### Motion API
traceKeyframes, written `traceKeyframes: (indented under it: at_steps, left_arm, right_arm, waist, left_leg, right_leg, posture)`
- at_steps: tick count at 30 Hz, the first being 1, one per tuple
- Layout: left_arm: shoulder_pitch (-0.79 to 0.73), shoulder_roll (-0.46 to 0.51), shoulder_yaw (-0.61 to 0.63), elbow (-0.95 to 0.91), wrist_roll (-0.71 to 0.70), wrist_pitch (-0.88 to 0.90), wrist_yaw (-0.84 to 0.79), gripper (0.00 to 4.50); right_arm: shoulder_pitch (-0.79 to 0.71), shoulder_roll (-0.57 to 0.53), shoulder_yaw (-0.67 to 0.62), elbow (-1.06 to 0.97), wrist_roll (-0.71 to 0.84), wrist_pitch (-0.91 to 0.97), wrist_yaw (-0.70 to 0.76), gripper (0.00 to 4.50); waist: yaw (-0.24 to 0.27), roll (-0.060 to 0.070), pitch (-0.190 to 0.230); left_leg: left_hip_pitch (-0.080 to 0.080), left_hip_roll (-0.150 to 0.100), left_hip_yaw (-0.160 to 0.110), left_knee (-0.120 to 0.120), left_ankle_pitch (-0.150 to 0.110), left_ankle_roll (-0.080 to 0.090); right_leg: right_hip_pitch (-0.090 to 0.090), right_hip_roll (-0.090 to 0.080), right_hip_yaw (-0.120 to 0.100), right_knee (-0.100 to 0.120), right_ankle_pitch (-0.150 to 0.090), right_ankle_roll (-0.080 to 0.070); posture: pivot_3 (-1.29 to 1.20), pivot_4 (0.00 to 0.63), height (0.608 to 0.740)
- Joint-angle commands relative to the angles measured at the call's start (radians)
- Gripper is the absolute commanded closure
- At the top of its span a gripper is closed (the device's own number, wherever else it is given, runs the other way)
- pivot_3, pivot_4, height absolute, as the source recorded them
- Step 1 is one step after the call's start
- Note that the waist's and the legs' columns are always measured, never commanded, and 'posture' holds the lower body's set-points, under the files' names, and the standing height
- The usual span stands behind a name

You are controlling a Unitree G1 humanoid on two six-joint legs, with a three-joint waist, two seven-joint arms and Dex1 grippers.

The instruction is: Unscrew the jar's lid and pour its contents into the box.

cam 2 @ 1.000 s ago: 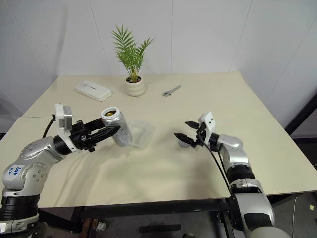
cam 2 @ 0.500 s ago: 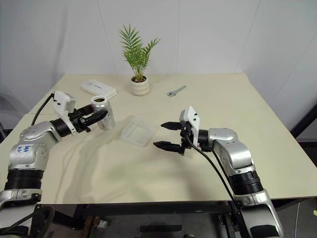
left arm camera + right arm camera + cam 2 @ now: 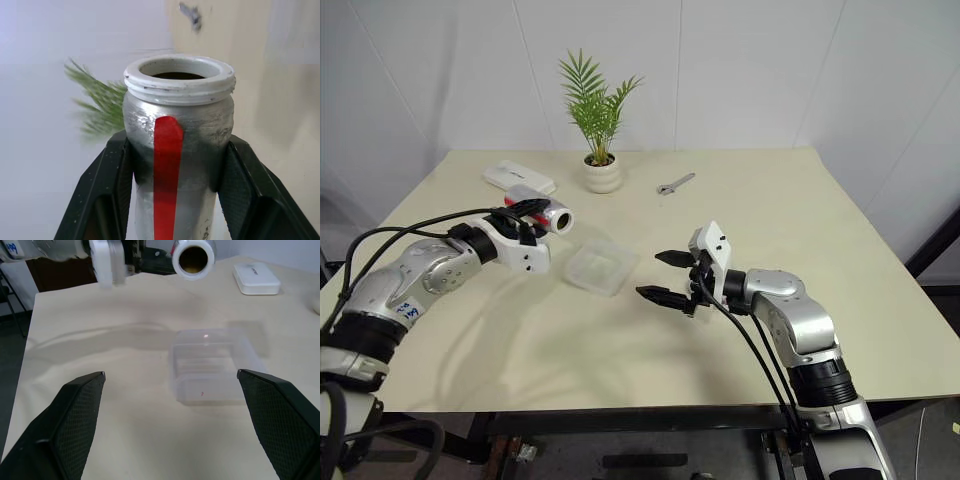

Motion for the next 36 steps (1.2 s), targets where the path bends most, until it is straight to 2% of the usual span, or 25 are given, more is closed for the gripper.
traceKeyframes:
  at_steps: [1,6,11,15,17,19,21,24,27,32,35,36]
  left_arm:
    - [-0.066,-0.004,-0.087,0.045,0.191,0.036,0.199,2.55]
    - [-0.127,-0.018,-0.223,0.098,0.395,0.104,0.361,2.55]
    - [-0.189,-0.018,-0.316,0.152,0.519,0.159,0.437,2.55]
    - [-0.214,0.005,-0.329,0.136,0.533,0.145,0.451,2.55]
    - [-0.222,0.005,-0.327,0.161,0.517,0.132,0.395,2.55]
    - [-0.209,0.02,-0.329,0.126,0.525,0.134,0.433,2.55]
    - [-0.186,0.022,-0.312,0.128,0.483,0.122,0.387,2.55]
    - [-0.141,0.051,-0.261,0.095,0.396,0.09,0.347,2.55]
    - [-0.085,0.072,-0.136,0.093,0.188,0.029,0.263,2.55]
    - [0.032,0.036,0.126,0.116,-0.274,0.014,-0.014,2.55]
    - [0.117,-0.069,0.369,0.1,-0.666,0.193,-0.241,2.55]
    - [0.134,-0.092,0.422,0.085,-0.737,0.241,-0.279,2.55]
  right_arm:
    - [-0.004,0.004,-0.018,-0.042,0.031,0.009,-0.013,0.05]
    - [-0.011,0.019,-0.02,-0.046,0.046,0.017,-0.028,0.05]
    - [-0.013,0.032,-0.024,-0.041,0.06,0.023,-0.046,0.05]
    - [-0.015,0.045,-0.021,-0.038,0.069,0.027,-0.05,0.05]
    - [-0.015,0.054,-0.02,-0.036,0.072,0.027,-0.052,0.05]
    - [-0.013,0.062,-0.02,-0.036,0.076,0.026,-0.054,0.05]
    - [-0.012,0.069,-0.02,-0.036,0.081,0.028,-0.055,0.05]
    - [-0.008,0.068,-0.016,-0.043,0.085,0.031,-0.049,0.05]
    - [-0.003,0.06,-0.013,-0.049,0.089,0.036,-0.038,0.05]
    - [-0.002,0.052,-0.008,-0.045,0.078,0.027,-0.031,0.05]
    - [-0.011,0.053,-0.001,-0.025,0.061,0.007,-0.027,0.05]
    - [-0.013,0.053,0.001,-0.021,0.057,0.002,-0.026,0.05]
  waist:
    - [-0.002,0.0,0.0]
    - [-0.005,0.0,0.0]
    - [-0.004,0.0,0.0]
    - [-0.005,0.0,0.0]
    - [-0.004,0.0,0.0]
    - [-0.006,0.0,0.0]
    - [-0.004,0.0,0.0]
    - [-0.007,0.0,0.0]
    - [-0.006,0.0,0.0]
    - [-0.005,0.0,0.0]
    - [-0.005,0.0,0.0]
    - [-0.006,0.0,0.0]
  left_leg:
    - [0.0,0.0,0.0,0.0,0.0,0.0]
    - [0.0,0.0,0.0,-0.004,-0.001,0.001]
    - [-0.001,0.0,0.001,-0.006,-0.001,0.001]
    - [-0.001,0.0,0.001,-0.006,-0.001,0.001]
    - [-0.001,0.0,0.001,-0.006,-0.001,0.001]
    - [-0.001,0.0,0.001,-0.006,-0.001,0.001]
    - [-0.001,0.0,0.001,-0.006,0.0,0.001]
    - [0.0,0.0,0.001,-0.006,0.0,0.001]
    - [-0.001,0.0,0.001,-0.006,0.0,0.001]
    - [-0.001,0.0,0.001,-0.004,0.0,0.001]
    - [0.0,0.0,0.001,-0.003,0.0,0.001]
    - [0.001,0.0,0.001,-0.002,0.0,0.001]
  right_leg:
    - [0.0,0.0,0.0,-0.001,0.0,0.0]
    - [-0.002,0.0,0.0,-0.002,0.0,0.0]
    - [-0.003,0.0,0.0,-0.002,-0.001,0.001]
    - [-0.003,0.0,0.0,-0.002,-0.001,0.001]
    - [-0.003,0.0,0.0,-0.002,-0.001,0.001]
    - [-0.003,0.0,0.0,-0.002,-0.001,0.001]
    - [-0.003,0.0,0.0,-0.001,-0.001,0.001]
    - [-0.003,0.0,0.0,-0.001,-0.001,0.001]
    - [-0.003,0.0,0.0,0.001,-0.001,0.001]
    - [-0.003,-0.001,0.0,0.0,-0.001,0.001]
    - [-0.002,-0.001,0.0,0.002,-0.001,0.001]
    - [-0.001,-0.001,0.0,0.002,-0.001,0.001]
  posture:
    - [0.0,0.15,0.74]
    - [0.0,0.15,0.74]
    - [0.0,0.15,0.74]
    - [0.0,0.15,0.74]
    - [0.0,0.15,0.74]
    - [0.0,0.15,0.74]
    - [0.0,0.15,0.74]
    - [0.0,0.15,0.74]
    - [0.0,0.15,0.74]
    - [0.0,0.15,0.74]
    - [0.0,0.15,0.74]
    - [0.0,0.15,0.74]
